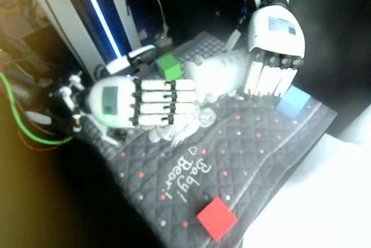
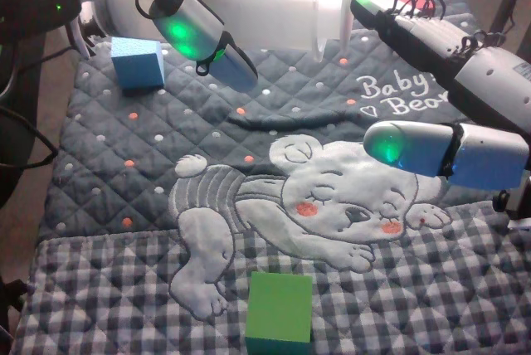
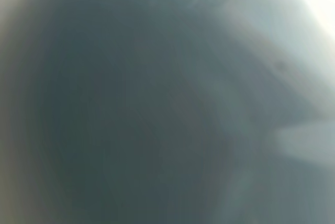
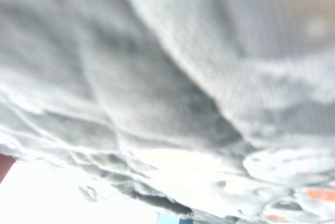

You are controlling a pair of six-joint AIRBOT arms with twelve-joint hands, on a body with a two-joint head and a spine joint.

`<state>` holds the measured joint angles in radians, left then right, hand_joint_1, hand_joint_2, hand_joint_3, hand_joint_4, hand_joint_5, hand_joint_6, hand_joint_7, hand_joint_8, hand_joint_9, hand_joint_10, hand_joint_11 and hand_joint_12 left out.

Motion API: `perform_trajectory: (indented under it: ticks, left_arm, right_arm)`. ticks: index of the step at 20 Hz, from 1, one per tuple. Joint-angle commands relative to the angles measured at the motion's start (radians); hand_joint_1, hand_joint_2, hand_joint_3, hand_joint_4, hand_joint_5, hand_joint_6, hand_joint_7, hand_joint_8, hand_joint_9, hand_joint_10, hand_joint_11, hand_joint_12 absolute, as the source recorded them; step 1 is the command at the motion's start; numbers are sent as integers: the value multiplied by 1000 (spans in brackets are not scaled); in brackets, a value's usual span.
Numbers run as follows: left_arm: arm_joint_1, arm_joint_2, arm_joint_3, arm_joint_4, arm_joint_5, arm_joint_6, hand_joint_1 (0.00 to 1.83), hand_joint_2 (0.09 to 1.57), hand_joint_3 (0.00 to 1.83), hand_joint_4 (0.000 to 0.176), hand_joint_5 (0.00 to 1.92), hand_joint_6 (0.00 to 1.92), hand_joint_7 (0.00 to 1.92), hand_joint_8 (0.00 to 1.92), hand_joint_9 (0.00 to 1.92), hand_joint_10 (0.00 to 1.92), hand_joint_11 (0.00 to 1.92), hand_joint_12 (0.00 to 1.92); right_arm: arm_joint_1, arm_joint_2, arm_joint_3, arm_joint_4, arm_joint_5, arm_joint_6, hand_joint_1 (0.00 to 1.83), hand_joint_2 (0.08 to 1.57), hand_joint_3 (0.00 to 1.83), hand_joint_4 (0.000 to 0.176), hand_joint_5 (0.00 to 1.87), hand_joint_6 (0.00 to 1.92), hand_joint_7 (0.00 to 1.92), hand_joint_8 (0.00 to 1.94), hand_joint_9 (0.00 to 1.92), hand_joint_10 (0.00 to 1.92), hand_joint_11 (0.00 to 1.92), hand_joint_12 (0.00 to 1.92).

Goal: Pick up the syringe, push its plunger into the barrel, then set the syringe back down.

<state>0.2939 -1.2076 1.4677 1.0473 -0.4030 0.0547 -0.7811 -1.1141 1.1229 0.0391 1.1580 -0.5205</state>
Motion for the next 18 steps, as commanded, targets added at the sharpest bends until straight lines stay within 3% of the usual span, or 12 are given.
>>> perform_trajectory:
  ticks: [1,6,9,11,13,14,16,18]
  left_arm:
    - [-11,-14,-8,-37,-85,-20,1550,1156,5,0,1262,1921,1499,1921,1585,1921,1617,1921]
    - [6,-13,1,-37,-70,-20,1584,1146,0,0,1327,1921,1525,1921,1624,1921,1662,1921]
    - [13,-7,7,-37,-57,-20,1567,1144,0,0,1339,1921,1532,1921,1608,1921,1641,1921]
    - [18,1,6,-39,-51,-20,1561,1147,1,0,1321,1921,1527,1921,1587,1921,1605,1921]
    - [25,2,16,-64,-56,-20,1556,1141,0,0,1307,1921,1525,1921,1554,1921,1478,1921]
    - [27,2,21,-76,-58,-20,1578,1129,0,0,1322,1921,1522,1921,1565,1921,1502,1921]
    - [27,4,27,-81,-56,-20,1567,1141,0,0,1349,1921,1529,1921,1601,1921,1591,1921]
    - [32,10,27,-78,-51,-20,1570,1145,1,0,1344,1921,1517,1921,1603,1921,1621,1921]
  right_arm:
    - [19,-5,-3,-42,131,6,0,960,0,0,22,8,0,0,0,0,0,0]
    - [19,8,-5,-45,131,14,0,985,4,0,12,1,0,0,0,0,0,0]
    - [19,30,-13,-54,131,15,0,964,0,24,25,5,0,0,0,0,0,0]
    - [19,46,-14,-62,131,15,0,1018,18,0,4,0,0,0,0,0,0,0]
    - [19,60,-15,-63,131,15,0,1013,12,0,7,3,0,0,0,0,0,0]
    - [19,69,-15,-64,131,15,0,945,0,5,21,8,0,0,0,0,0,0]
    - [19,87,-15,-64,132,15,0,965,0,10,34,12,0,0,0,0,0,0]
    - [19,94,-15,-66,132,8,0,983,0,36,26,6,0,0,0,0,0,0]
